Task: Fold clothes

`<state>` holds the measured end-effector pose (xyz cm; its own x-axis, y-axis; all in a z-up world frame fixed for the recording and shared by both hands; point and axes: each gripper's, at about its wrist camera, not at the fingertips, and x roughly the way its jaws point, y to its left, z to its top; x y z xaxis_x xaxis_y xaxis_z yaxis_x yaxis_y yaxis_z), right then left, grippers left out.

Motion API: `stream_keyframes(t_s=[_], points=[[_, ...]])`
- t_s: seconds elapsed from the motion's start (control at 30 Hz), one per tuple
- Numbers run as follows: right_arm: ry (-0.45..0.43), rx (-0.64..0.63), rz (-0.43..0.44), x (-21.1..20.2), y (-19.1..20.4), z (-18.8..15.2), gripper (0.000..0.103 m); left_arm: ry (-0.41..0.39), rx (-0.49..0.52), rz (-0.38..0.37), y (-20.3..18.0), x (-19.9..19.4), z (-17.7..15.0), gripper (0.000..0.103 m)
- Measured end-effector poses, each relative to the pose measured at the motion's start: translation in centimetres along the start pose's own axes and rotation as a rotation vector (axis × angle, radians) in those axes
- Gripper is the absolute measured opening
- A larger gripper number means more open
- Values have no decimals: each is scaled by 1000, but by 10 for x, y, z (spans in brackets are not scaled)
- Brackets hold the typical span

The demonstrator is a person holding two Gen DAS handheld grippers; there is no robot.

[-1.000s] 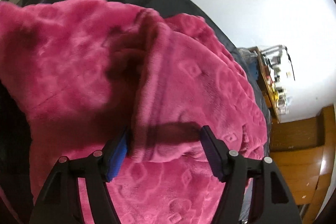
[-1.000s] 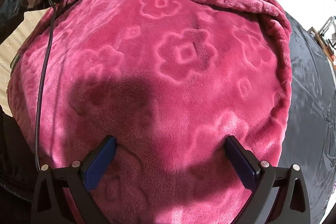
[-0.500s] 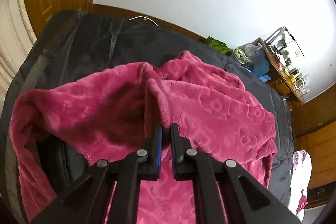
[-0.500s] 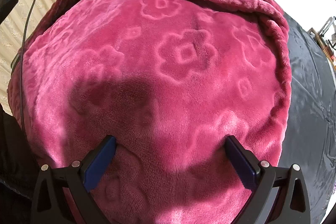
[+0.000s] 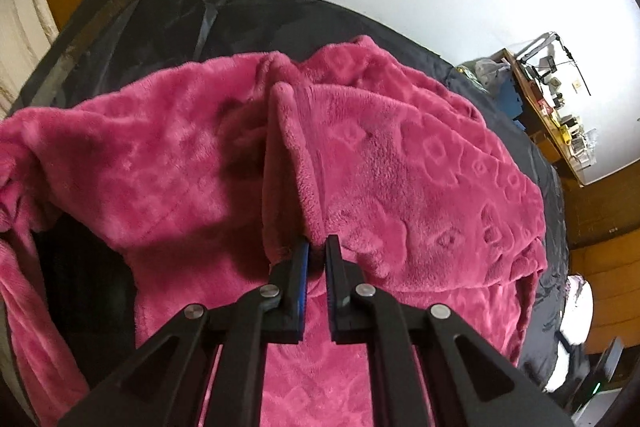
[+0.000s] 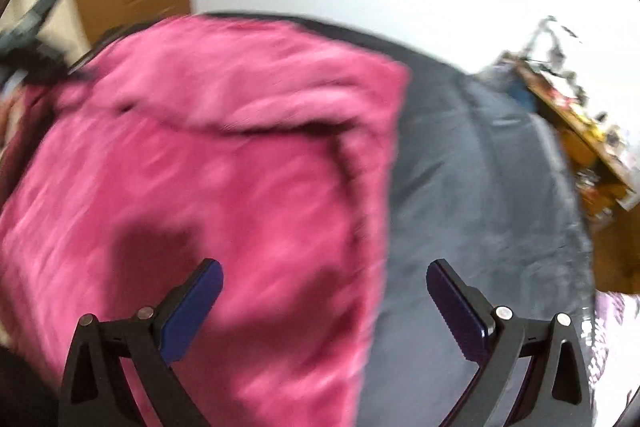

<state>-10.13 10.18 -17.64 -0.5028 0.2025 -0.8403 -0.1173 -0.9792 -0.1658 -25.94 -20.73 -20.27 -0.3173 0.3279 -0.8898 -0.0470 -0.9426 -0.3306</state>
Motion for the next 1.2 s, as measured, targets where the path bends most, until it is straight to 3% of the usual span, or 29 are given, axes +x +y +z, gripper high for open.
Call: stream_keyframes(t_s=[0.17, 0.23, 0.33, 0.43, 0.6, 0.73, 0.8, 0.83, 0.9, 1.0, 1.2], points=[[16, 65, -54, 55, -35, 30, 103, -16, -11, 7, -1, -3, 6, 38], [26, 84, -60, 73, -48, 44, 103, -11, -7, 6, -4, 0, 7, 40], [46, 100, -41, 63, -57, 36, 103, 10, 7, 5, -11, 12, 5, 41], [54, 108, -38, 78, -52, 42, 103, 35, 14, 20, -17, 26, 3, 41], [62, 192, -120, 93, -71, 44, 103, 62, 20, 81, -18, 49, 1, 41], [98, 330, -259, 92, -111, 22, 103, 60, 45, 121, -19, 60, 0, 41], [133, 395, -283, 93, -129, 9, 103, 60, 65, 145, -23, 62, 0, 41], [131, 415, -281, 90, -135, 5, 103, 60, 76, 157, -25, 62, 0, 41], [27, 388, -258, 67, -131, 10, 103, 65, 73, 160, -26, 63, 0, 41], [-37, 313, -170, 53, -114, 26, 103, 74, 59, 155, -25, 62, 2, 42], [0, 294, -47, 79, -88, 64, 103, 79, 67, 159, -27, 64, 2, 42]])
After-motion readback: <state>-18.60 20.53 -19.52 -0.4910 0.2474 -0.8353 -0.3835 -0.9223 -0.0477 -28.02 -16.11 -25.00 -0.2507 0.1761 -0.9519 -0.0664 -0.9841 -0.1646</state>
